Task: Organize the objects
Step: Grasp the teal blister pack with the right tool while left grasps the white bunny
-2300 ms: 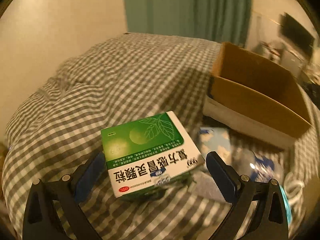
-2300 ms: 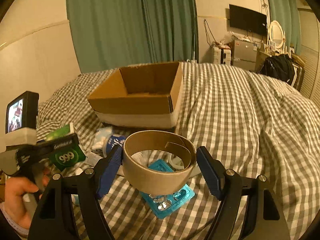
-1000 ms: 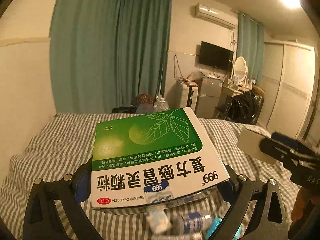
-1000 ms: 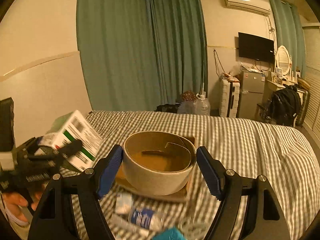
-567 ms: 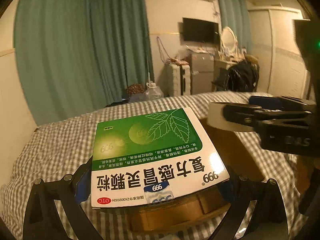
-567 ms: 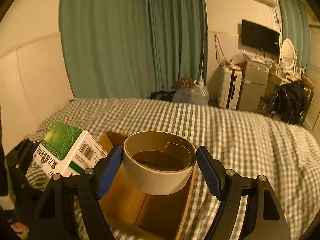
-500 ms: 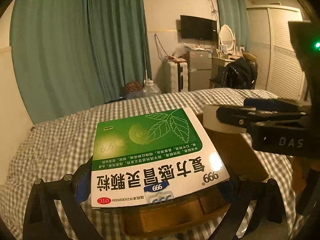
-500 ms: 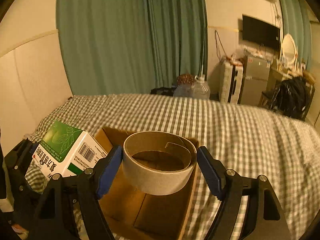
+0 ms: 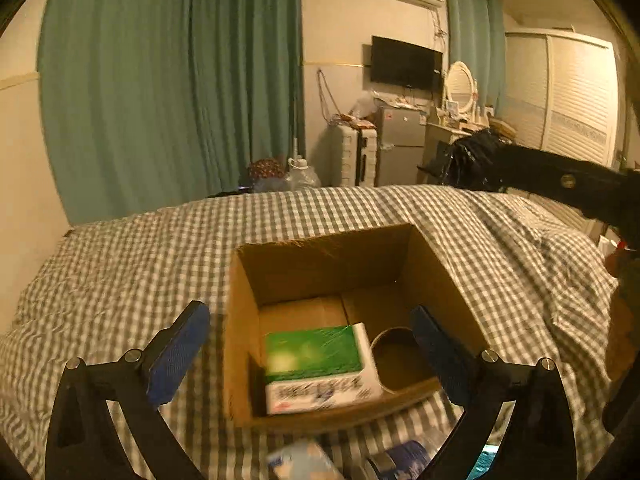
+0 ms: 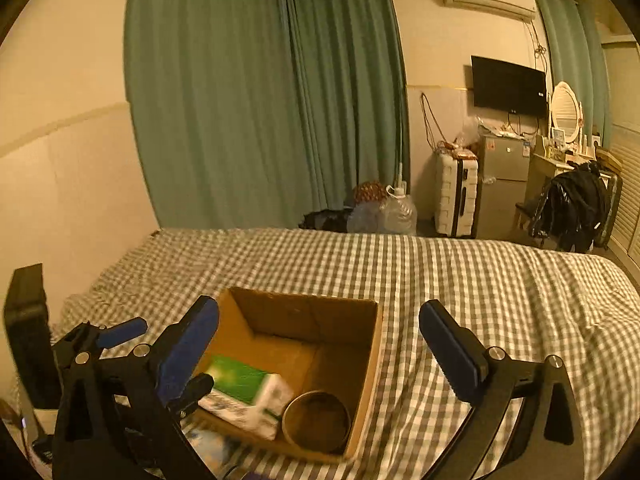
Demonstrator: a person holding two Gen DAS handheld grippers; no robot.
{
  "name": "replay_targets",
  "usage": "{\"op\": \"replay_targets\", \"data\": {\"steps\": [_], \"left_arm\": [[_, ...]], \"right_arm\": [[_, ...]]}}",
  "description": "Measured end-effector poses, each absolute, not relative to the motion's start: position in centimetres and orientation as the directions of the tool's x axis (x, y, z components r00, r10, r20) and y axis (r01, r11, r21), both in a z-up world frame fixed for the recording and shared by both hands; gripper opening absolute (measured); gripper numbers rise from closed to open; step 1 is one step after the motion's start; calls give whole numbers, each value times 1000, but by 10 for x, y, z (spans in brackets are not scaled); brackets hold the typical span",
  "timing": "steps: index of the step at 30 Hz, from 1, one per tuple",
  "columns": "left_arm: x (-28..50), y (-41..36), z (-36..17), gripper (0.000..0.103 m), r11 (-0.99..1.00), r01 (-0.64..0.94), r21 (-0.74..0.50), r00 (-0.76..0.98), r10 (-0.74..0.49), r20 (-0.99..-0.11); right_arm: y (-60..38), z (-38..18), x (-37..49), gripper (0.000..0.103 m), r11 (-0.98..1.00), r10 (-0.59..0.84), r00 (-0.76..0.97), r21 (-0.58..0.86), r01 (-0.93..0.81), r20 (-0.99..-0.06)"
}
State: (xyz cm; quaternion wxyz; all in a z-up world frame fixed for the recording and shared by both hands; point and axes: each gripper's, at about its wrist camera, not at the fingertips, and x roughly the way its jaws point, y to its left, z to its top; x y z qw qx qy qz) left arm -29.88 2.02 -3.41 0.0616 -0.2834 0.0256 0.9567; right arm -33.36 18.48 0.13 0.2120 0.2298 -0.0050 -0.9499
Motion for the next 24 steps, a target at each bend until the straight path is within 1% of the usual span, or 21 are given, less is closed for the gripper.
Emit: {"op": "replay_targets", "data": {"steps": [3,6,9,12,15,22,24], "left_arm": [[-275,18,-20,103,-997,-81,11,-835,62,-546],[-255,13,-9,103,-999,-54,1,-828,44,-559],[-235,7,-4,103,-1000,-28,-8,-824,28,-566],[-214,8,-11,103,-1000,-8,2,-811,5,-585],[-193,9,-27,103,-1000,20,21,-793,-28,-608],[-165,19,-78,103,-996,82,46,-759,-92,-644],[-164,23,-91,103,-997,75,36,-745,-80,-663]], "right_arm": [[200,20,-305,101,-901,-425,-805,108,420,-414],[213,29,-280,101,-899,-424,-799,89,429,-426],[222,31,-256,101,-906,-381,-808,8,423,-448],[227,23,-231,101,-904,-348,-811,-60,423,-470],[232,3,-220,101,-891,-355,-779,-64,449,-516],[223,-79,-211,101,-866,-369,-659,-14,499,-655],[220,-100,-211,101,-859,-381,-618,16,511,-688]]}}
